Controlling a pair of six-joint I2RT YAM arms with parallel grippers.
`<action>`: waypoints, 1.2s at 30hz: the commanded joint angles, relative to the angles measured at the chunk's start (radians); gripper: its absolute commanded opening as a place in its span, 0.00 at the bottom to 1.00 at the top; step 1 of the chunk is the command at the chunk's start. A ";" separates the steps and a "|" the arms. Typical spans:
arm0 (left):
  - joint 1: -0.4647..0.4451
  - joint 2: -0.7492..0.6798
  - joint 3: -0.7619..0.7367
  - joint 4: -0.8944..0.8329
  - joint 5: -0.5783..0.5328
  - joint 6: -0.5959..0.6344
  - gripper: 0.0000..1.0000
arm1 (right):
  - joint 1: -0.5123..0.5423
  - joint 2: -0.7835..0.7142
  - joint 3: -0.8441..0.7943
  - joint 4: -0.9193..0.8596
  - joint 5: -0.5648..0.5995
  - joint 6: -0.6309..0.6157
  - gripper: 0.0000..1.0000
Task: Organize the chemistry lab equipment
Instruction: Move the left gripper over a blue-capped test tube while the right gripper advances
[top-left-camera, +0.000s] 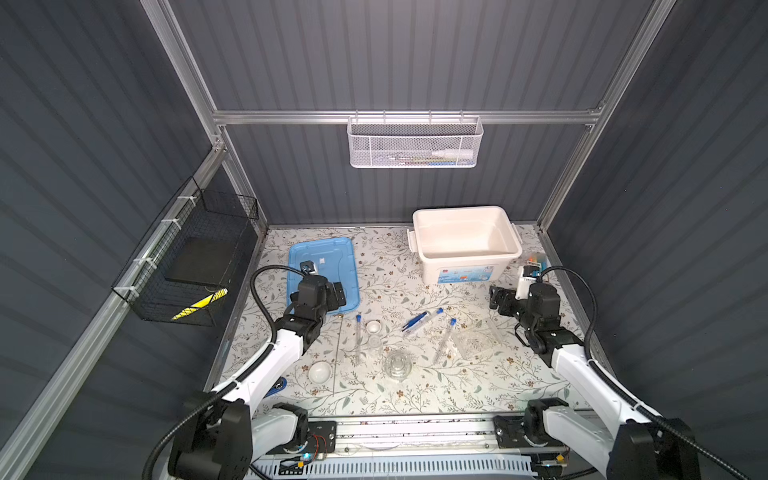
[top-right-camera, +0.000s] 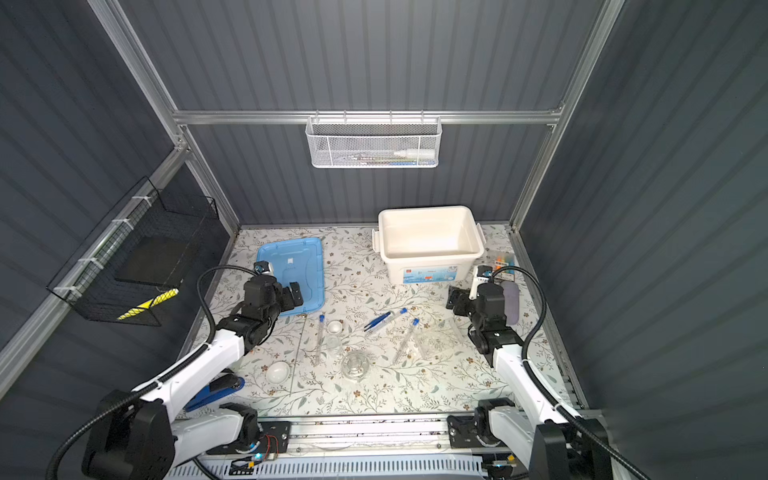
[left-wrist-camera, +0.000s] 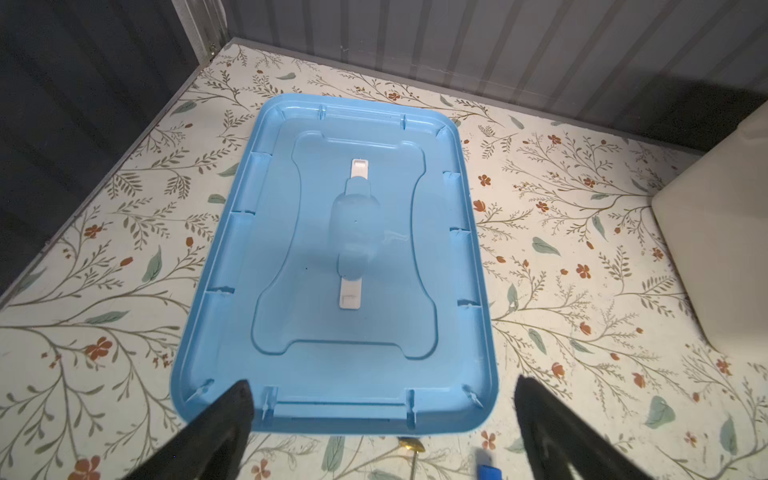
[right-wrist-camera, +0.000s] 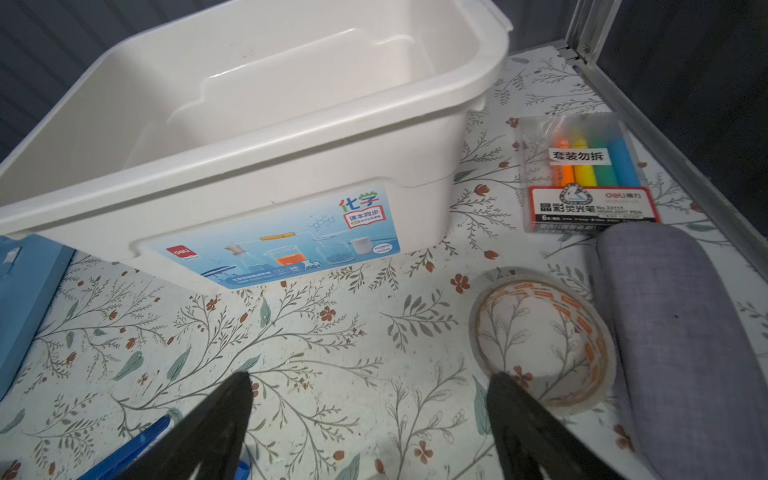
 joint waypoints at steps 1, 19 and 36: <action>-0.023 -0.026 -0.013 -0.145 0.058 -0.069 0.99 | 0.027 -0.004 0.022 -0.056 0.035 0.030 0.89; -0.191 0.002 -0.099 -0.214 0.147 -0.214 0.78 | 0.122 0.047 0.076 -0.114 0.108 0.086 0.93; -0.314 0.048 -0.145 -0.221 0.128 -0.268 0.57 | 0.135 0.075 0.091 -0.105 0.072 0.127 0.92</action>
